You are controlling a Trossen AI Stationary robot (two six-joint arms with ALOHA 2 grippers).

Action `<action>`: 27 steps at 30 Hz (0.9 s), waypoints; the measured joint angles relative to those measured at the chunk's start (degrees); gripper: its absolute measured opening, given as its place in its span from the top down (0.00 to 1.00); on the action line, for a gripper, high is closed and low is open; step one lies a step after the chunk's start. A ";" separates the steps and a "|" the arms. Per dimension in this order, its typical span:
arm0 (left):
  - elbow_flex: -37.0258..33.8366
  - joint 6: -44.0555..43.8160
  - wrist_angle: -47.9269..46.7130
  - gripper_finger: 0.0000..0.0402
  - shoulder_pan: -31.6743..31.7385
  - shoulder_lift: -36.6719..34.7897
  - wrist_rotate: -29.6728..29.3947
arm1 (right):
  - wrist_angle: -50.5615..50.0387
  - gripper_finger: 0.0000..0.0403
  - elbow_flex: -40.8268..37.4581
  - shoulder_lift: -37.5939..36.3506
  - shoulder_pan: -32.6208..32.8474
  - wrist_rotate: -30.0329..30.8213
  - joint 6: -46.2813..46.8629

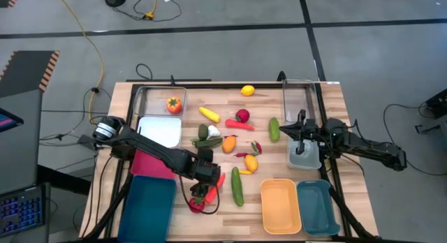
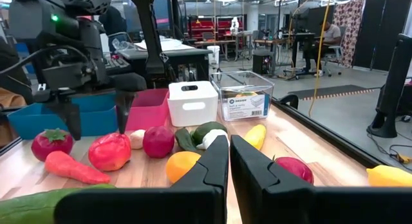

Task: Sort produce into baskets
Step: Put the orange tomato into the left transparent bin

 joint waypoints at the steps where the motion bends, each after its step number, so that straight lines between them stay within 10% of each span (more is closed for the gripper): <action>1: 0.00 -0.43 -0.34 0.02 0.02 0.00 -0.20 | 0.00 0.88 0.00 0.00 0.00 0.00 0.00; 27: -7.37 -3.18 8.16 0.03 0.61 -0.02 0.40 | 0.00 0.88 0.00 -0.02 0.00 0.00 0.00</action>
